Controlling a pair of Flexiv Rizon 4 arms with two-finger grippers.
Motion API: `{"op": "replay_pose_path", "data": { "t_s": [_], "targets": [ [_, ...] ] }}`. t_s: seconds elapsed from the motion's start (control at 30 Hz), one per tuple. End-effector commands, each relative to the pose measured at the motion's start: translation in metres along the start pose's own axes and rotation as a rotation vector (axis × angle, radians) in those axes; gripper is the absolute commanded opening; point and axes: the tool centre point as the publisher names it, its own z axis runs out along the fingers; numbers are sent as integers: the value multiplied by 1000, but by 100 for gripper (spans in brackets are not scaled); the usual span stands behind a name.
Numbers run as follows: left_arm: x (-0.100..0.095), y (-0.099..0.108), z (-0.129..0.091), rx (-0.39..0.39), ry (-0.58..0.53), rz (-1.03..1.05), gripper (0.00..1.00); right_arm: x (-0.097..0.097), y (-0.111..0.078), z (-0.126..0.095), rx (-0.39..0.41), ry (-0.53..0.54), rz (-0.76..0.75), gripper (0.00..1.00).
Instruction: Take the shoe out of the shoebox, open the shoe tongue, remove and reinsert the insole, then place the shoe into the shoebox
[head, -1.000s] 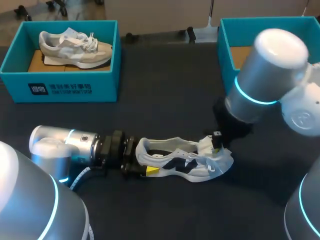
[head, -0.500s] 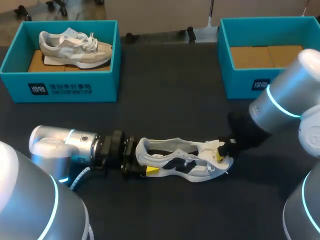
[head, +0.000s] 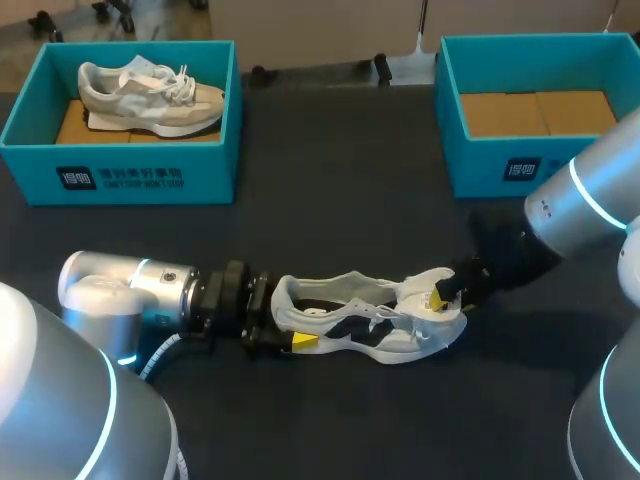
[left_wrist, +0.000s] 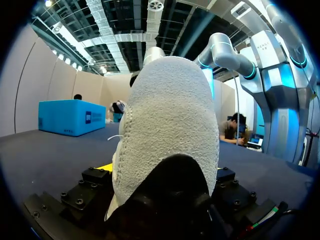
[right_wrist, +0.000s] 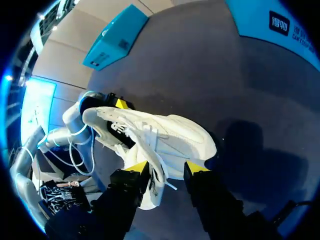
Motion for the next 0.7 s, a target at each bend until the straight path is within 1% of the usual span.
{"op": "replay_pose_path", "data": {
  "t_s": [0.03, 0.07, 0.33, 0.53, 0.57, 0.7],
  "targets": [
    [-1, 9, -2, 9, -1, 0, 0, 9, -2, -18, 5, -99, -2, 45],
    [-1, 9, -2, 9, -1, 0, 0, 14, 0, -27, 4, -142, -14, 45],
    [-1, 9, -2, 9, -1, 0, 0, 37, 6, -63, 2, -315, -63, 47],
    [-1, 9, -2, 9, -1, 0, 0, 47, 9, -83, -3, -405, -81, 48],
    [-1, 9, -2, 9, -1, 0, 0, 52, 9, -90, -10, -424, -99, 48],
    [-1, 9, -2, 9, -1, 0, 0, 63, 12, -102, -7, -479, -159, 48]
  ]
}}
